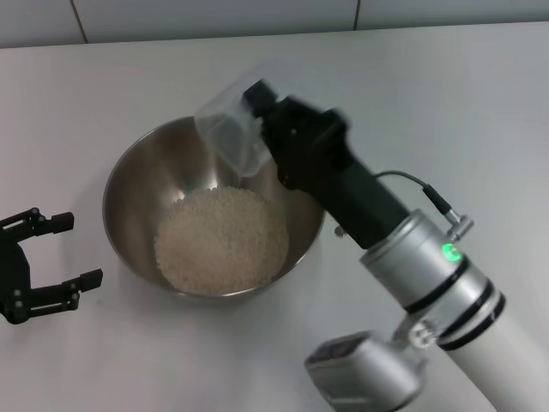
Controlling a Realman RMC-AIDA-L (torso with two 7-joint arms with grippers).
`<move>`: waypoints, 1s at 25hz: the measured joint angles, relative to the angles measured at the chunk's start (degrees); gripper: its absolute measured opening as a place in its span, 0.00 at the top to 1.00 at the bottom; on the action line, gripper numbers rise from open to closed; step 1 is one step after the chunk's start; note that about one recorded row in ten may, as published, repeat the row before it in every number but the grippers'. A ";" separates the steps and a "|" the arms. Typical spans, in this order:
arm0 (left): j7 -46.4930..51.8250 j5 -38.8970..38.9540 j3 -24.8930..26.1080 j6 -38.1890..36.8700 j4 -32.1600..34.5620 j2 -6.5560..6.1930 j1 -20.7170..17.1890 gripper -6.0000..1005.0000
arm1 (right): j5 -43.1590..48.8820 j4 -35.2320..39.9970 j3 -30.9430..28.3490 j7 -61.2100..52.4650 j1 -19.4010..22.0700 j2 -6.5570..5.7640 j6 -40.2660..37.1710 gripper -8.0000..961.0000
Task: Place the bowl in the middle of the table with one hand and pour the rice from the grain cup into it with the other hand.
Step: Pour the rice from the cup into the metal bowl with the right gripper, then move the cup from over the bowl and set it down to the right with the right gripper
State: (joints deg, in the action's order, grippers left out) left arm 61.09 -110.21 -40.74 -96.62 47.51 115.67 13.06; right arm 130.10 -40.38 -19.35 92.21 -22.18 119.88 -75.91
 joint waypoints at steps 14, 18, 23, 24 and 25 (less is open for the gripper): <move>-0.08 0.00 0.24 0.03 0.15 -0.01 0.06 0.17 | -8.28 13.50 -10.01 -76.92 1.19 -0.03 -6.24 0.98; -0.14 -0.01 0.14 0.03 0.06 0.09 0.06 0.17 | -12.54 19.48 -10.11 -82.71 -0.33 -0.01 -1.18 0.98; -0.16 0.00 -0.02 0.03 0.13 0.17 0.04 0.17 | -13.08 22.16 -9.54 -84.68 -2.78 -0.10 8.67 0.98; -0.16 0.00 -0.04 0.03 0.15 0.17 0.04 0.17 | -13.08 22.16 -9.54 -84.68 -2.78 -0.10 8.67 0.98; -0.16 0.00 -0.06 0.02 0.17 0.17 0.07 0.17 | -13.01 22.56 -9.39 -84.82 -3.21 -0.12 10.55 0.98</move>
State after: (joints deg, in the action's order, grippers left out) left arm 60.93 -110.21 -40.80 -96.59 47.68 115.84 13.13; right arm 117.09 -17.83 -28.74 7.39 -25.39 119.77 -65.36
